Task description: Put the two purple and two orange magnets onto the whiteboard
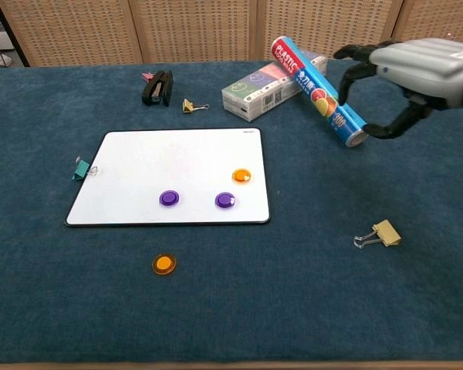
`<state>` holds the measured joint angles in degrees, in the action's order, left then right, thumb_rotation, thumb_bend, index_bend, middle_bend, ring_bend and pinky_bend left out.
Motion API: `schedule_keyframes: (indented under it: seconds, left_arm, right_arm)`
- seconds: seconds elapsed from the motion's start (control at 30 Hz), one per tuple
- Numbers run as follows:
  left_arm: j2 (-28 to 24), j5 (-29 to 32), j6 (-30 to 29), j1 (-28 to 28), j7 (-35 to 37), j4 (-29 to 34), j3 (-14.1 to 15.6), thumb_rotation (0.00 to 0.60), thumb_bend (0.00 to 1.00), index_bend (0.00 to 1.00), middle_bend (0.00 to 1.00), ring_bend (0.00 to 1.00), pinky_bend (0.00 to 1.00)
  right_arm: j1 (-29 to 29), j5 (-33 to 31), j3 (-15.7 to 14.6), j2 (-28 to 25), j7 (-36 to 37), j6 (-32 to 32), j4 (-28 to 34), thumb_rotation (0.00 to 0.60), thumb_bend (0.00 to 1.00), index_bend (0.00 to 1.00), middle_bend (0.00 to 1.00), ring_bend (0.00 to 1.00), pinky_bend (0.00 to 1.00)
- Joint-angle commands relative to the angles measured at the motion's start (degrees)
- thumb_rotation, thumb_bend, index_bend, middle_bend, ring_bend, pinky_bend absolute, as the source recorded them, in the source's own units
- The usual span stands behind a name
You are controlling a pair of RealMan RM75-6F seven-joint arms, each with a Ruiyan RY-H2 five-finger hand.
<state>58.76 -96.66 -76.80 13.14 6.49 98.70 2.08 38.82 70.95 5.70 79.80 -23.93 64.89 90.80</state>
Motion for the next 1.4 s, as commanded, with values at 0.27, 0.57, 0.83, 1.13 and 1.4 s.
schedule_keyframes:
  seconds: [0.27,0.57,0.83,1.13,1.4]
  left_arm:
    - [4.9,-2.6,10.8,7.1,-9.6,1.4,0.5,0.6,0.11,0.16,0.0,0.0,0.0]
    - [7.7,-0.3,16.6,10.0,-15.8,3.5,0.5,0.6,0.12,0.2,0.0,0.0,0.0]
    - [11.6,5.1,21.1,11.7,-22.7,5.1,0.1,0.6,0.13,0.25,0.0,0.0,0.0]
    - [15.7,10.3,23.6,13.4,-26.0,5.0,-0.9,0.6,0.19,0.31,0.0,0.0,0.0]
    - [20.0,16.8,26.5,16.0,-31.0,4.6,-2.2,0.6,0.21,0.33,0.0,0.0,0.0]
  right_arm:
    - [-10.4,7.0,-5.6,-10.3,8.6,8.7,2.2,0.6,0.4,0.32,0.0,0.0,0.0]
    - [-16.4,10.6,-8.0,-13.6,13.6,13.6,1.3,0.6,0.4,0.32,0.0,0.0,0.0]
    - [-23.3,12.6,-8.9,-13.6,18.1,20.2,-2.4,0.6,0.4,0.31,0.0,0.0,0.0]
    - [-26.7,14.0,-7.6,-13.8,21.5,23.6,-3.5,0.6,0.4,0.31,0.0,0.0,0.0]
    - [-28.1,15.2,-6.6,-15.5,22.8,24.2,-2.2,0.6,0.4,0.31,0.0,0.0,0.0]
